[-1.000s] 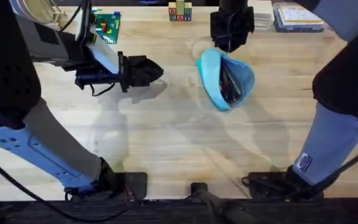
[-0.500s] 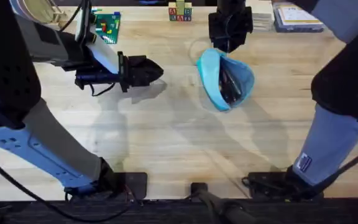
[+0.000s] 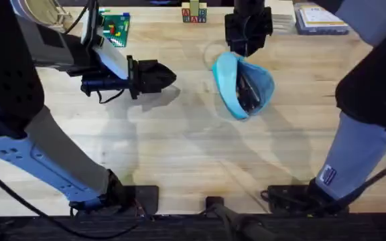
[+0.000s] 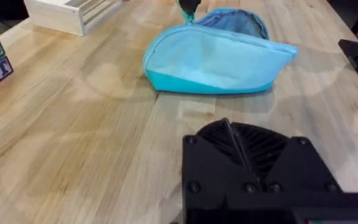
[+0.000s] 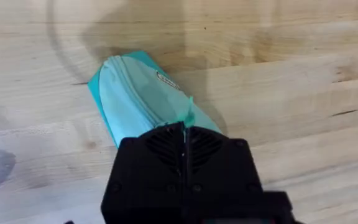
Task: Unzip the bag, pick up the pens from the table one at a time and place them inside, then zip the bag closed.
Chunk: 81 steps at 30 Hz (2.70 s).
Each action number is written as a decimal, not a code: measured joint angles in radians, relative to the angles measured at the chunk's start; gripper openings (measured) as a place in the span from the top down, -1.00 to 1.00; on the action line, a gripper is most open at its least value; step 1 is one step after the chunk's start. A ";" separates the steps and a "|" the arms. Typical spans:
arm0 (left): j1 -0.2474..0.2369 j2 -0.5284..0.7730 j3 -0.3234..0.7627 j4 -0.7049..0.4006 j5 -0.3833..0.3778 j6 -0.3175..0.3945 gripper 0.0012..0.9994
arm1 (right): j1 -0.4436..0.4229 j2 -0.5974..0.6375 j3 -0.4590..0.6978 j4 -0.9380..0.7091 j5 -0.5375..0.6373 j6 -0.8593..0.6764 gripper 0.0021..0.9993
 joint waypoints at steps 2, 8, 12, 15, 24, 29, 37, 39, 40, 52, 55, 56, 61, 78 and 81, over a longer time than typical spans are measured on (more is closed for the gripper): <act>0.000 0.000 0.000 0.000 0.000 0.000 0.92 | 0.000 0.000 0.000 0.000 0.000 0.000 0.94; 0.000 0.000 0.000 0.000 0.000 0.000 0.92 | 0.000 0.000 0.000 0.000 0.000 0.000 0.94; 0.000 0.000 0.000 0.000 0.000 0.000 0.77 | 0.000 0.000 0.000 0.000 0.000 0.000 0.94; 0.000 0.000 0.000 0.000 0.000 0.000 0.66 | 0.000 0.000 0.000 0.000 0.000 0.000 0.94; 0.000 0.000 0.000 0.000 0.000 -0.001 -0.98 | 0.000 0.000 0.000 0.000 0.000 0.000 0.94; 0.000 0.000 0.000 0.005 -0.001 -0.001 -0.99 | 0.000 0.000 0.000 0.000 0.000 0.000 0.94; 0.000 0.000 0.001 0.050 -0.036 -0.048 -0.99 | 0.000 0.000 0.000 0.000 0.000 0.000 0.94; -0.006 0.000 0.040 0.048 -0.091 -0.160 -0.99 | 0.000 0.000 0.000 0.003 0.000 0.000 0.94; -0.009 0.000 0.060 0.048 -0.101 -0.186 -0.99 | 0.000 0.000 0.000 0.004 0.000 0.000 0.94; -0.272 0.000 0.341 0.168 -0.317 -0.395 -0.99 | 0.000 0.000 0.000 0.007 0.000 0.000 0.94; -0.304 0.000 0.341 0.222 -0.334 -0.419 -0.99 | 0.000 0.000 0.000 0.007 0.000 0.000 0.94; -0.313 0.000 0.341 0.239 -0.337 -0.430 -0.99 | 0.000 0.000 0.000 0.007 0.000 0.000 0.94; -0.355 0.000 0.341 0.331 -0.354 -0.494 -0.99 | 0.000 0.000 0.000 0.007 0.000 0.000 0.94; -0.390 0.171 0.342 0.580 -0.269 -0.644 -0.99 | 0.000 0.000 0.000 0.007 0.000 0.000 0.94; -0.396 0.199 0.342 0.680 -0.226 -0.718 -0.99 | 0.000 0.000 0.000 0.007 0.000 -0.001 0.94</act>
